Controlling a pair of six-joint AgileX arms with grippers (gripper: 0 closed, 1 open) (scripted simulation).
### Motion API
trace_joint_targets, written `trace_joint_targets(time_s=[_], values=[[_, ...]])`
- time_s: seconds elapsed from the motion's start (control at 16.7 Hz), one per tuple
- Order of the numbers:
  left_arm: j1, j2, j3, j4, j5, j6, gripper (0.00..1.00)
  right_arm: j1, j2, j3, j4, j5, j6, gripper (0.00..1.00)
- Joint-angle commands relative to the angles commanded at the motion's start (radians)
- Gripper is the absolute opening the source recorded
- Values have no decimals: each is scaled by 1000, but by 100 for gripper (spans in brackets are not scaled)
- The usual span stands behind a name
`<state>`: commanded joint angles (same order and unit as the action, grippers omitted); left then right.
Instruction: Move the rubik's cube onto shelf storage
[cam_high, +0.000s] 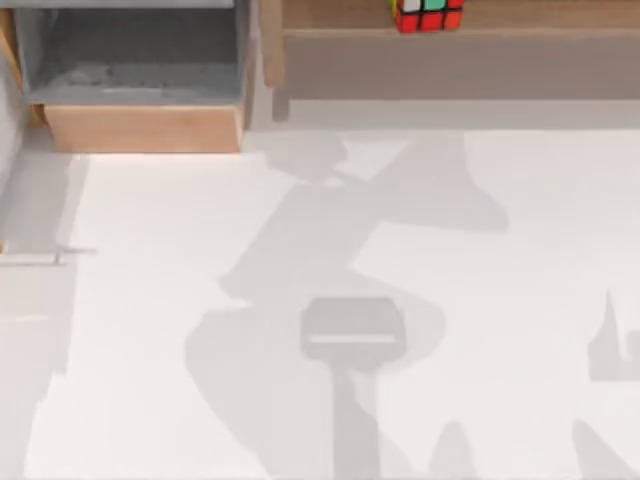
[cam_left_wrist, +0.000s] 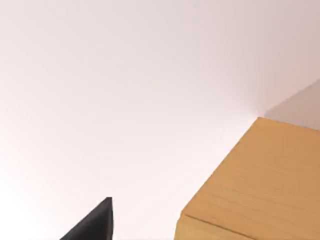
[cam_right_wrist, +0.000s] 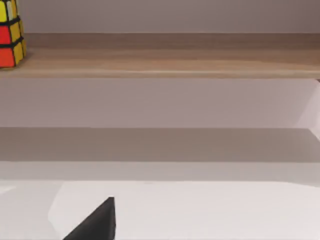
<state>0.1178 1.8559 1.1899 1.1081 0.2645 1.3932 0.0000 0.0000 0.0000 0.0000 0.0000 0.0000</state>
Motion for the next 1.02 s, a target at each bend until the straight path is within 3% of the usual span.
trace_joint_targets(time_s=[0.24, 0.48, 0.78, 1.02], values=[[350, -24, -311, 116, 163, 140, 100, 0, 0, 0, 0, 0, 0, 100], [580, -25, -542, 268, 303, 210, 100, 0, 0, 0, 0, 0, 0, 100], [636, 76, -716, 405, 451, 211, 100, 0, 0, 0, 0, 0, 0, 100], [601, 136, -752, 432, 497, 198, 100, 0, 0, 0, 0, 0, 0, 100]])
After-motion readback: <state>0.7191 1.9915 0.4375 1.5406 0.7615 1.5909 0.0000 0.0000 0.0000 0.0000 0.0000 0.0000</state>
